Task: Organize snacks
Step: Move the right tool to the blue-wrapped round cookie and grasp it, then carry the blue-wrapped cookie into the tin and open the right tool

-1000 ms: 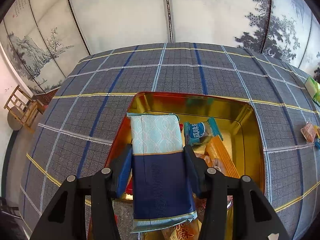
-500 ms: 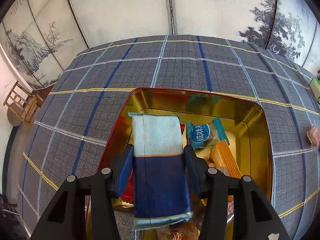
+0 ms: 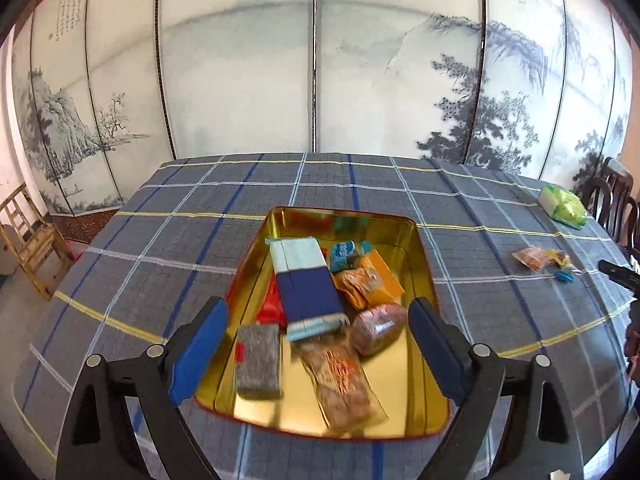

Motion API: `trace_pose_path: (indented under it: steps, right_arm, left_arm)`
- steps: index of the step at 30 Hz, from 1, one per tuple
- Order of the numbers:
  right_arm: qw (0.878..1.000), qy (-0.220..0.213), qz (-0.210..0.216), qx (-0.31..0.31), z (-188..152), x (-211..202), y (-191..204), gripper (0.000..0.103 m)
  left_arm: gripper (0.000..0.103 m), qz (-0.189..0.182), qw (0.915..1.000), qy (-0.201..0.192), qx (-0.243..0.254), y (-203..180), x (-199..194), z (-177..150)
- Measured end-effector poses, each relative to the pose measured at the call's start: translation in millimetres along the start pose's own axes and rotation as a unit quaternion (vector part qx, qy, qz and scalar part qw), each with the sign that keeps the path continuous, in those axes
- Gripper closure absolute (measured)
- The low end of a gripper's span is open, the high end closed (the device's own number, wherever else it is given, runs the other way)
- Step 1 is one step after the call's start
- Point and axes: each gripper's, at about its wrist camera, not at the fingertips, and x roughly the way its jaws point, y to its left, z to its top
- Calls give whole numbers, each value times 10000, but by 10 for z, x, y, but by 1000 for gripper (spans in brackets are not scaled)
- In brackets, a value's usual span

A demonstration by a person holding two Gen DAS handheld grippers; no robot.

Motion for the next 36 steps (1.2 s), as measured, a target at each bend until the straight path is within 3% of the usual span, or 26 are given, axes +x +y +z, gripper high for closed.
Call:
trace_pose_path:
  steps: [5,11,12,17,19,26,32,36]
  right_arm:
    - [9992,305,132,-207,-31,225,484,0]
    - [9984,569,48,49,-71,469,609,6]
    - [9982,594,84,52,-76,488,628,14]
    - [9977,584,-182,-297,-77,557,805,35]
    - [9977,588,-93,-313,-79,548,820,62]
    - [9970,583,-155,-492,-138,467,878,65]
    - [9931,332,-334,-1076,-235,156,1030,65]
    - [9925,93,-429,-1137,-161,-27,1085,66]
  left_arm:
    - [11,-409,9985,109,-348,-68,-353,-525]
    - [11,-714,9967,258,-299,-296,-540,-962]
    - [11,-758,9962,277,-323,-318,-554,-1012]
    - [11,-926,9938,433,-428,-344,-525,-1161]
    - [11,-943,9935,464,-437,-334,-524,-1180]
    - [11,-1017,9922,462,-547,-313,-557,-1243]
    - [11,-1039,9929,411,-408,-395,-595,-1278]
    - [11,-1064,9926,463,-367,-445,-600,-1308]
